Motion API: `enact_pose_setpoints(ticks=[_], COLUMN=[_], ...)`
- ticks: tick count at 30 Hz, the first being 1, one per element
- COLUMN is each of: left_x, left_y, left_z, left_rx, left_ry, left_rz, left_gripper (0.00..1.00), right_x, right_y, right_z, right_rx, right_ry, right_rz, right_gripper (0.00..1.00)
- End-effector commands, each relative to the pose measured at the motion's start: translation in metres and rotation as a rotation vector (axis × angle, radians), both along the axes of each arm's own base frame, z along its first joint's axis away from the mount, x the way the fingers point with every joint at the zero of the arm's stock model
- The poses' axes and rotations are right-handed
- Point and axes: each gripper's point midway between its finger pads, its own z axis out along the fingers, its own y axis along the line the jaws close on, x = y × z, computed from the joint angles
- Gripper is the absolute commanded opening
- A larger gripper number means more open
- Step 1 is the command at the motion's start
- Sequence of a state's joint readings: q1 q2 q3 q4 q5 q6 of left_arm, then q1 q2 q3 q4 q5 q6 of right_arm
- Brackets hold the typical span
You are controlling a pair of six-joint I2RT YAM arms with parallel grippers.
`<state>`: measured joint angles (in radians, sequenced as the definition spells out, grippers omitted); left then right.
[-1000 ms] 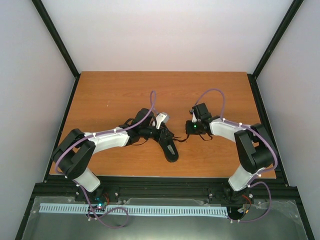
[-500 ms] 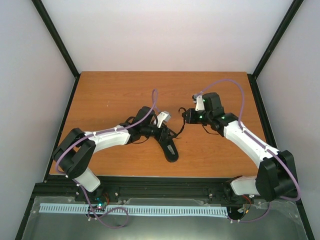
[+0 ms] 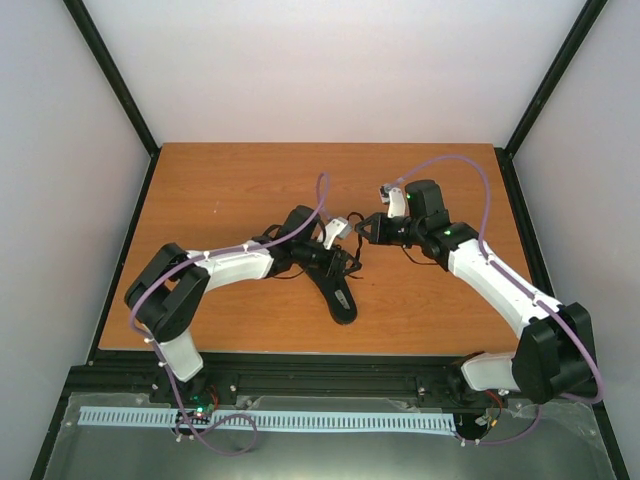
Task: Tie the shoes
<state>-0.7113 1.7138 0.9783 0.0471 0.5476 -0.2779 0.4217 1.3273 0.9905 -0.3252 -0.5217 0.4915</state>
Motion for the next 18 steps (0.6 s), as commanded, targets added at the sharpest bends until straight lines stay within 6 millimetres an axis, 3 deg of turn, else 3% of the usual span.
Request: enact_pose_setpoints(ticks=[1, 11, 18], left_x=[0.013, 0.012, 0.008], left_y=[-0.01, -0.023, -0.026], left_z=[0.009, 0.004, 0.005], left_rx=[-0.011, 0.01, 0.017], left_ry=[-0.04, -0.05, -0.063], left_rz=[-0.025, -0.066, -0.076], left_gripper=[0.64, 0.63, 0.4], right_x=[-0.007, 0.001, 0.015], right_y=[0.01, 0.013, 0.017], right_z=[0.029, 0.034, 0.034], right_rx=[0.062, 0.095, 0.097], right_ry=[-0.036, -0.044, -0.044], right_rz=[0.037, 0.006, -0.015], right_gripper=[0.03, 0.03, 0.03])
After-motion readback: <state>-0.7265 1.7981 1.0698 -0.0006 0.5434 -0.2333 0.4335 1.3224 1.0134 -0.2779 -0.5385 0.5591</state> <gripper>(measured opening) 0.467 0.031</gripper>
